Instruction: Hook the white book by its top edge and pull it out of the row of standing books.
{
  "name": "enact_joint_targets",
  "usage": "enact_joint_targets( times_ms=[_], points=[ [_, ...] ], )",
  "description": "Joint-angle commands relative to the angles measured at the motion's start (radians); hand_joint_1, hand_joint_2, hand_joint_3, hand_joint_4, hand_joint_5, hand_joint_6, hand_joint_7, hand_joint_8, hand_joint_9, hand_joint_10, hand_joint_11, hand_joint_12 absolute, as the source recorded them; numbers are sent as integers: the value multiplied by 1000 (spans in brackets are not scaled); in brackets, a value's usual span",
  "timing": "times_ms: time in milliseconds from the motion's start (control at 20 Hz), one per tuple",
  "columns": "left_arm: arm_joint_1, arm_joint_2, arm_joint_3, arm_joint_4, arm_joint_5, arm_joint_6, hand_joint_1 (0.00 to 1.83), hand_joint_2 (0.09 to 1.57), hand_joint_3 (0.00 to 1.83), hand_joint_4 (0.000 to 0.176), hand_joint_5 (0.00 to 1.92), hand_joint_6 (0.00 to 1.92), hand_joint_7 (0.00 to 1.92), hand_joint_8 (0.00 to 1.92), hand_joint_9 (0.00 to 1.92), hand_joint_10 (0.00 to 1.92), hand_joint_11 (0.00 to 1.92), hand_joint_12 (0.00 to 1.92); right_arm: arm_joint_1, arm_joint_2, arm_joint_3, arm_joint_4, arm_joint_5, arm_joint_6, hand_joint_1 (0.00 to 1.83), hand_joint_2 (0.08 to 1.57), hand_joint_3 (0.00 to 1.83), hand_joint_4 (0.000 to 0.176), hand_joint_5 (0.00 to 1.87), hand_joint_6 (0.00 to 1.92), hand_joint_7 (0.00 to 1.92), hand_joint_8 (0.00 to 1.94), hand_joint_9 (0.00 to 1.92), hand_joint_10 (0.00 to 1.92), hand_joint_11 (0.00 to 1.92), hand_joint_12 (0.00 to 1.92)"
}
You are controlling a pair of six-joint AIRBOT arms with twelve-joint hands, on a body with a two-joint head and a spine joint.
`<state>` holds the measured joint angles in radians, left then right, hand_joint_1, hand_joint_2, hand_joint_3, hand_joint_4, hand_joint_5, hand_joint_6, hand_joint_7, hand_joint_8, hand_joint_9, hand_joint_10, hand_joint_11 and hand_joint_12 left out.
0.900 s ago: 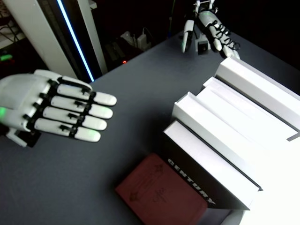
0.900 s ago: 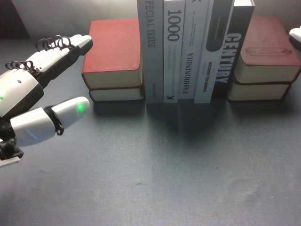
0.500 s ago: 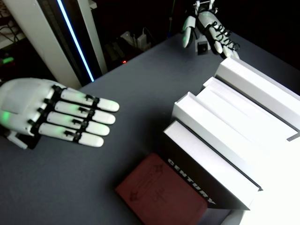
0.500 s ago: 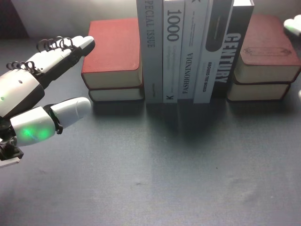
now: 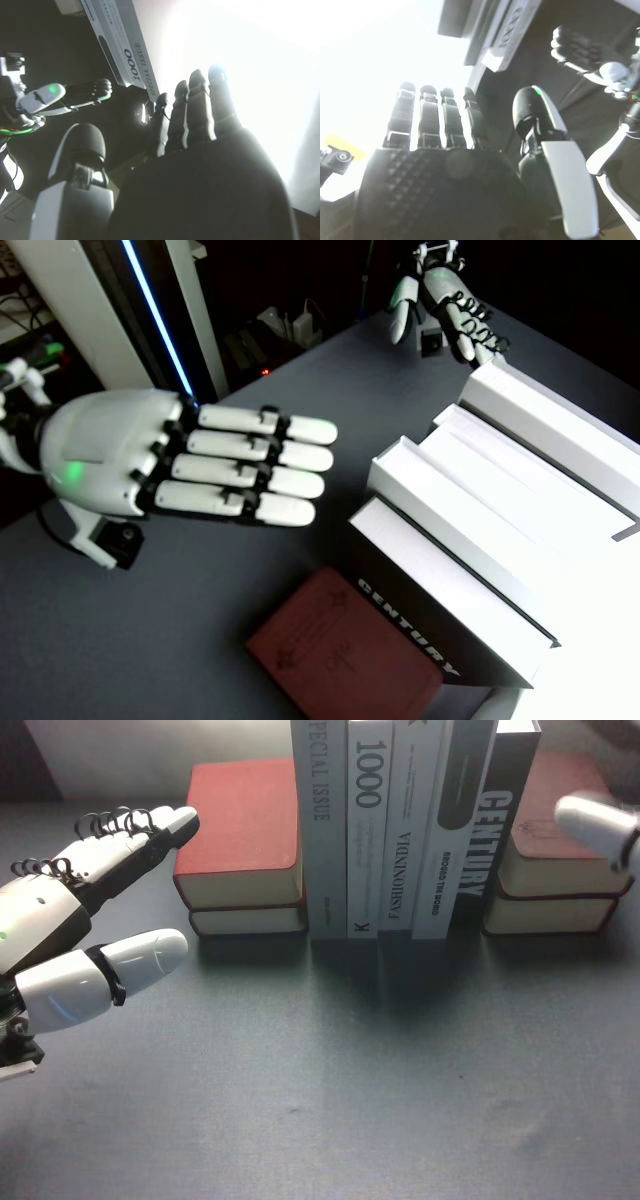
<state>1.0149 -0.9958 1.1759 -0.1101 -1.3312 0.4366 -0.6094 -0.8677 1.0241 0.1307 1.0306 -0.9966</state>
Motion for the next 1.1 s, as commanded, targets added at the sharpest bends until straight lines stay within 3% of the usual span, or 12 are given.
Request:
enact_joint_targets(
  times_ms=[0, 50, 300, 400, 600, 700, 900, 1000, 1050],
  points=[
    [-1, -5, 6, -14, -124, -7, 111, 1387, 0, 82, 0, 0, 0, 0, 0, 0, 0, 0, 20, -5, 8, -1, 86, -4, 362, 1446, 0, 0, 131, 46, 0, 0, 0, 0, 0, 0],
    [2, -5, 7, -15, -124, -8, 140, 1383, 0, 72, 0, 0, 0, 0, 0, 0, 0, 0, 36, -15, 19, -1, 74, -5, 361, 1440, 0, 0, 137, 47, 0, 0, 0, 0, 0, 0],
    [6, -8, 10, -18, -123, -10, 208, 1376, 0, 67, 0, 0, 0, 0, 0, 0, 0, 0, 125, -66, 67, 0, -20, -41, 358, 1437, 0, 0, 212, 57, 0, 0, 0, 0, 0, 0],
    [6, -9, 12, -19, -123, -10, 264, 1369, 0, 50, 0, 0, 0, 0, 0, 0, 0, 0, 147, -80, 73, 0, -52, -70, 335, 1431, 0, 0, 234, 51, 0, 0, 0, 0, 0, 0],
    [6, -11, 12, -21, -124, -11, 293, 1369, 0, 58, 0, 0, 0, 0, 0, 0, 0, 0, 156, -95, 84, 0, -85, -74, 329, 1416, 0, 0, 274, 37, 0, 0, 0, 0, 0, 0],
    [11, -11, 10, -26, -129, -12, 234, 1372, 1, 71, 0, 0, 0, 0, 0, 0, 0, 0, 156, -95, 82, 0, -89, -74, 333, 1410, 0, 0, 447, 69, 0, 0, 0, 0, 0, 0],
    [19, -8, 5, -42, -146, -13, 246, 1376, 1, 57, 0, 0, 0, 0, 0, 0, 0, 0, 156, -84, 48, -7, -67, -74, 276, 1450, 10, 0, 580, 96, 12, 3, 0, 0, 0, 0],
    [21, -5, 2, -48, -154, -13, 232, 1380, 2, 63, 0, 0, 0, 0, 0, 0, 0, 0, 138, -64, 9, -29, -38, -73, 271, 1464, 13, 0, 585, 98, 0, 0, 0, 0, 0, 0],
    [23, -3, 0, -53, -159, -12, 248, 1381, 1, 63, 0, 0, 0, 0, 0, 0, 0, 0, 116, -50, -9, -41, -17, -66, 284, 1461, 0, 0, 515, 345, 0, 1, 0, 0, 0, 0]
  ],
)
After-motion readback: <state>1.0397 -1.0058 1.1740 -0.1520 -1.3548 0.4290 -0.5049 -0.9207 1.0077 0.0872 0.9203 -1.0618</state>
